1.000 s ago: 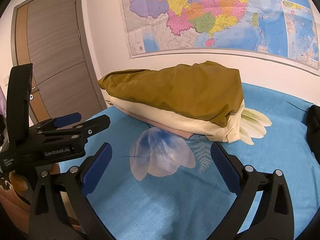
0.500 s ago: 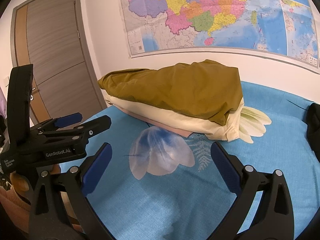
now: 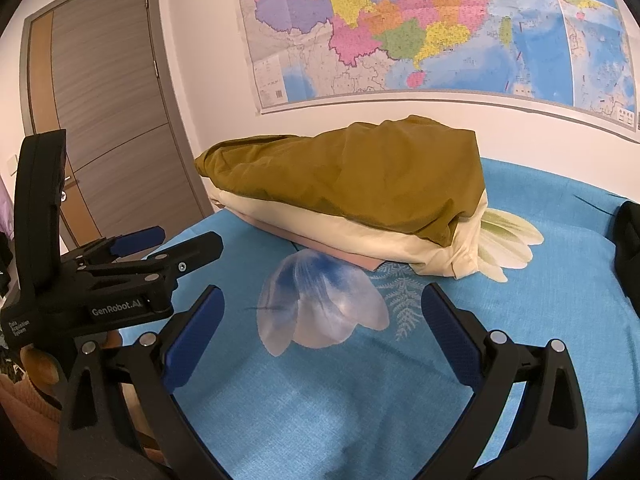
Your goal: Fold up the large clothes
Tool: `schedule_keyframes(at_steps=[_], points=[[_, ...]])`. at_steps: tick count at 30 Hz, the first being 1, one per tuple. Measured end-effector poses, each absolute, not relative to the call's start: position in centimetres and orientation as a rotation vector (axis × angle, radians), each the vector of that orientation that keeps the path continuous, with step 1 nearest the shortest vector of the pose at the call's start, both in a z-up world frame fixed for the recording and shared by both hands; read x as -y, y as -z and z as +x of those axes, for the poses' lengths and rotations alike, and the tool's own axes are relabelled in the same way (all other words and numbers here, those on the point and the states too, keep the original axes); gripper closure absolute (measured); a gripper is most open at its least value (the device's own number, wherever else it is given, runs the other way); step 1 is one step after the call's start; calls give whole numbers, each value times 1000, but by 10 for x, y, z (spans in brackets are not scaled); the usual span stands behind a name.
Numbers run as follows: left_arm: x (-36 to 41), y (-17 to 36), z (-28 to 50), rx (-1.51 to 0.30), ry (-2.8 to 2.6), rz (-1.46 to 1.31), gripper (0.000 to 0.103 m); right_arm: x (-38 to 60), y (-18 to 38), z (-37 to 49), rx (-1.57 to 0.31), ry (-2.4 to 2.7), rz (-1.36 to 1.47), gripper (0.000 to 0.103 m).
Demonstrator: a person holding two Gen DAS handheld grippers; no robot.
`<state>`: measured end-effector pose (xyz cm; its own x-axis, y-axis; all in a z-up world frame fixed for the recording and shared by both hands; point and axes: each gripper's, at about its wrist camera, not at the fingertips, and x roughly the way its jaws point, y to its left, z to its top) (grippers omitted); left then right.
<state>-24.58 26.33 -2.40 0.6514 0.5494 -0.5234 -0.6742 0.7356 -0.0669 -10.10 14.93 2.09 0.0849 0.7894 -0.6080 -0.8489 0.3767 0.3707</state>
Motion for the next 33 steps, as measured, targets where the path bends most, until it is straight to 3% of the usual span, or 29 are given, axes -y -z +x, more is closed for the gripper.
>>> schedule_keyframes(at_steps=[33], points=[[-265,29,-240,-519,-690,-266,7,-150,-14,-98,-869,-1217,-79,6]])
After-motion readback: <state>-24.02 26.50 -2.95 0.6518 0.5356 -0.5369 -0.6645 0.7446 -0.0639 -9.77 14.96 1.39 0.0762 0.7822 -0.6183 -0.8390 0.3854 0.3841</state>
